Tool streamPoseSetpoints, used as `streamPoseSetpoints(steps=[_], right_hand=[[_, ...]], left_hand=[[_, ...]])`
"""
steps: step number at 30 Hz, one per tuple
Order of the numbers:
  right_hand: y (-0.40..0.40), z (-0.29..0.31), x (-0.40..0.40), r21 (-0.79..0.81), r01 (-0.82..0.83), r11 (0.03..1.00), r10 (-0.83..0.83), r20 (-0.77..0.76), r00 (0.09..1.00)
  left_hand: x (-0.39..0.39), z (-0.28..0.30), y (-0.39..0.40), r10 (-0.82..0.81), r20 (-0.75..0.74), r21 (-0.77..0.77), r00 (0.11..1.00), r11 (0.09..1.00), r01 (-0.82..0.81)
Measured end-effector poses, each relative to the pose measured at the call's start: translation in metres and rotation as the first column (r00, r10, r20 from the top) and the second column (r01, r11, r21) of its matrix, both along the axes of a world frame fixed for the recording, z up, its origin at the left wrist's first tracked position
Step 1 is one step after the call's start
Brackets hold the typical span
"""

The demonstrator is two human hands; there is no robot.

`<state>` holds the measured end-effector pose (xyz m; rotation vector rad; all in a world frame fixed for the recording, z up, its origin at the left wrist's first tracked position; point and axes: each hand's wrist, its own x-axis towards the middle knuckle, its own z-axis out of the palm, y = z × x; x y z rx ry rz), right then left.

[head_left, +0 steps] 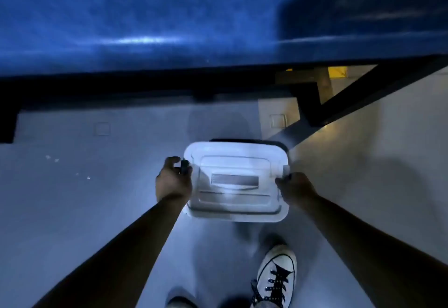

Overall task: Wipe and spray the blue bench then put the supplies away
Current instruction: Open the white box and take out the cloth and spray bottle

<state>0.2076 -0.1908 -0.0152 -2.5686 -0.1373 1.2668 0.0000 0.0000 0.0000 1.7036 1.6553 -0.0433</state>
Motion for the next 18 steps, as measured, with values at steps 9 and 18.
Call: streamPoseSetpoints(steps=[9, 18], right_hand=[[-0.003, -0.007, 0.01, -0.061, -0.054, 0.997, 0.06, 0.097, 0.994], [-0.016, -0.007, 0.024, 0.07, 0.015, 0.997, -0.022, 0.104, 0.994]], left_hand=[[-0.007, -0.011, 0.002, 0.016, 0.012, 0.065, 1.0, 0.998, -0.017], [-0.018, -0.028, 0.011, 0.214, -0.014, -0.057, 0.977, 0.975, -0.214]])
